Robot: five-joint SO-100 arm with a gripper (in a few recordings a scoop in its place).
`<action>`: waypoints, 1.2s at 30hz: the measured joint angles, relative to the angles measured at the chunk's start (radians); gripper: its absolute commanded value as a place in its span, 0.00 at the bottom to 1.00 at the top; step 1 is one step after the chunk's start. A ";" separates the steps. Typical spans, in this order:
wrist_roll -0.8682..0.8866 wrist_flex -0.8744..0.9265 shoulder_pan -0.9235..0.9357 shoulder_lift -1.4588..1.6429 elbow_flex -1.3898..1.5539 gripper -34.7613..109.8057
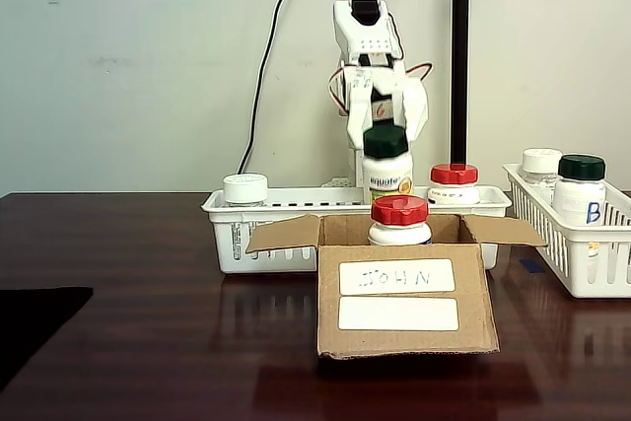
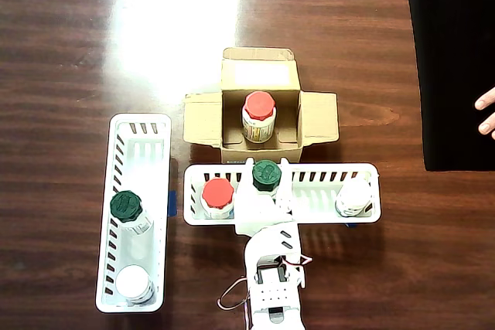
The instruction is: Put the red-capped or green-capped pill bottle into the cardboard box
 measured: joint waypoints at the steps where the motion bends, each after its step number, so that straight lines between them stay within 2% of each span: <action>1: -0.005 0.034 0.000 0.006 -0.025 0.25; 8: -0.049 0.173 0.003 -0.054 -0.256 0.25; 21: -0.075 0.210 0.089 -0.367 -0.649 0.25; 36: -0.069 0.012 0.160 -0.657 -0.726 0.25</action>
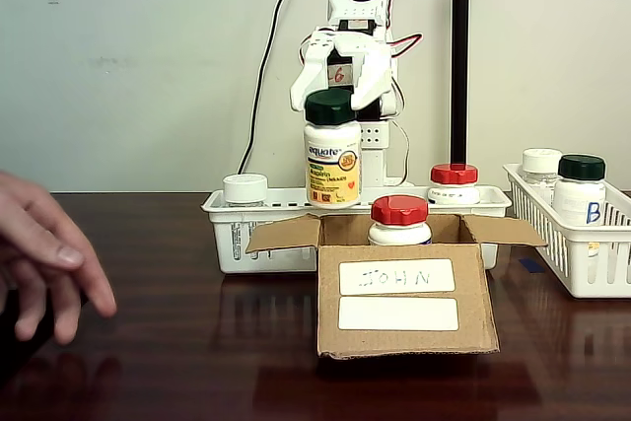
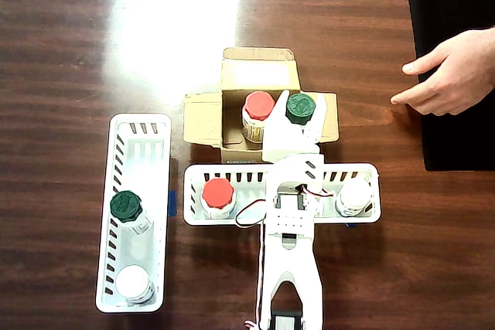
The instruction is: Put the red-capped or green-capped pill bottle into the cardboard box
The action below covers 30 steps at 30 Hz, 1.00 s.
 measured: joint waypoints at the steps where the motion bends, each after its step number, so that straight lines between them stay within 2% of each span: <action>1: 0.000 -0.006 -0.002 -0.011 -0.003 0.25; 19: -0.015 -0.031 -0.057 -0.123 -0.156 0.25; 30: 0.031 -0.172 -0.028 -0.255 -0.156 0.26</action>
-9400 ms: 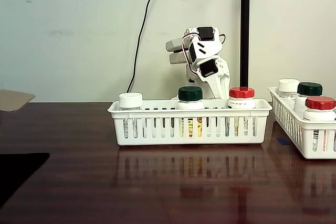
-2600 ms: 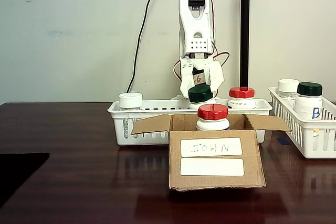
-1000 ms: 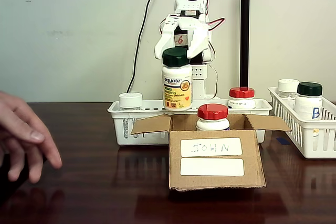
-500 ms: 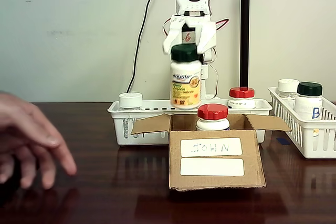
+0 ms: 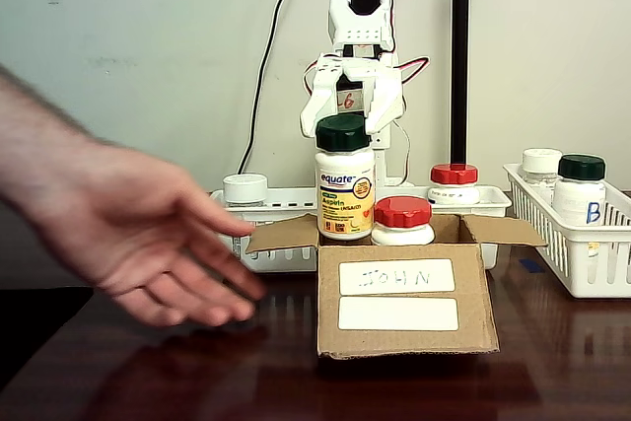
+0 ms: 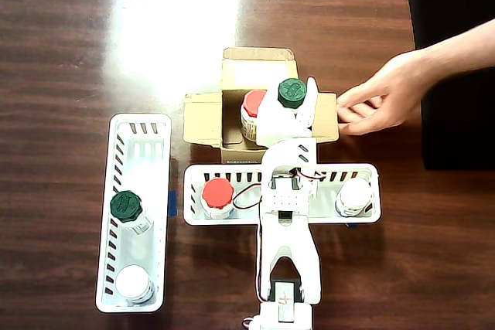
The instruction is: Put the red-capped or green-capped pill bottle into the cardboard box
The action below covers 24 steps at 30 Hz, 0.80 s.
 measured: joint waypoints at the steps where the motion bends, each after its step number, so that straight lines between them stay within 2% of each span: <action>1: 0.008 -0.011 0.000 0.000 0.000 0.26; 5: 0.012 -0.040 0.000 0.000 0.012 0.32; 10: 0.058 -0.098 0.011 0.000 0.098 0.52; 15: 0.077 -0.120 0.017 0.002 0.155 0.66; 18: 0.071 -0.126 0.009 0.003 0.155 0.69; 24: 0.057 -0.066 0.021 0.043 0.155 0.69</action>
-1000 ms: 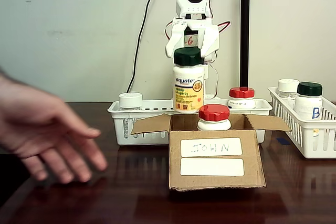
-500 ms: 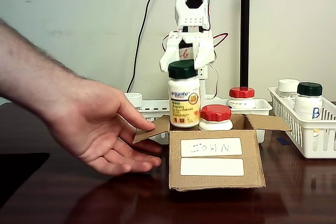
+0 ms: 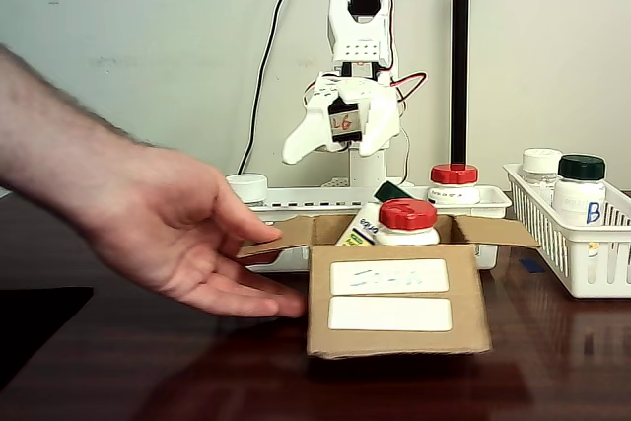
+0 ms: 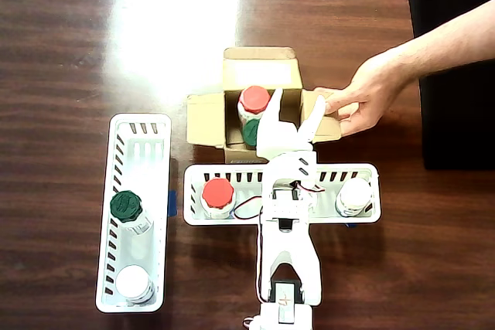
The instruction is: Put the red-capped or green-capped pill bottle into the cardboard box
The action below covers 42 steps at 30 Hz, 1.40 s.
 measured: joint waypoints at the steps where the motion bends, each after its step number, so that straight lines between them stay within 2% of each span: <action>1: -0.002 0.025 0.002 0.021 0.000 0.69; 22: -0.103 0.540 -0.011 0.348 0.000 0.67; 28: -0.087 0.793 -0.008 0.506 0.000 0.53; 35: -0.035 0.976 0.020 0.796 0.163 0.21; 42: 0.064 1.135 0.086 1.244 0.465 0.25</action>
